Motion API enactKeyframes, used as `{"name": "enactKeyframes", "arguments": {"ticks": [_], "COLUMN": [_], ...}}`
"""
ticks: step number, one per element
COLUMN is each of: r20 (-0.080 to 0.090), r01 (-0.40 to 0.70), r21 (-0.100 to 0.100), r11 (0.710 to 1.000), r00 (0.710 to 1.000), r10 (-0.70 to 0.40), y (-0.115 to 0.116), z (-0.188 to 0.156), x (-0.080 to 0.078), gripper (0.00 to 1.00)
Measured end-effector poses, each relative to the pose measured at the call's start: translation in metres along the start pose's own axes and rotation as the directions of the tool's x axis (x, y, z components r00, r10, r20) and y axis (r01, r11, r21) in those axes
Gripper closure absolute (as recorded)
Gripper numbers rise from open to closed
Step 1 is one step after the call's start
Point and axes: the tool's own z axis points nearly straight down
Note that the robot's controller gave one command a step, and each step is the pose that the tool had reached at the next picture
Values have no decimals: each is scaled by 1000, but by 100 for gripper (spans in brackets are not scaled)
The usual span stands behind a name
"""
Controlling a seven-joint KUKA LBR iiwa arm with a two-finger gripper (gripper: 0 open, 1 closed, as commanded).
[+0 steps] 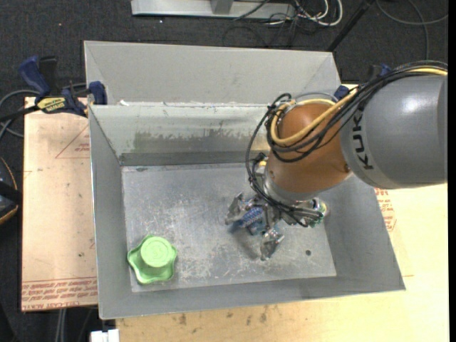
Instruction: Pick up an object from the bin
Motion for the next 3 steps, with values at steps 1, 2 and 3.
{"name": "enactKeyframes", "arguments": {"ticks": [1,2,3], "r20": [3,6,12], "r01": [2,-97,-85], "r21": [-1,2,7], "r11": [1000,995,996], "r00": [1000,995,996], "r10": [-2,97,85], "y": [1,-23,-17], "z": [-1,-30,-121], "x": [-2,18,27], "gripper": [100,100,100]}}
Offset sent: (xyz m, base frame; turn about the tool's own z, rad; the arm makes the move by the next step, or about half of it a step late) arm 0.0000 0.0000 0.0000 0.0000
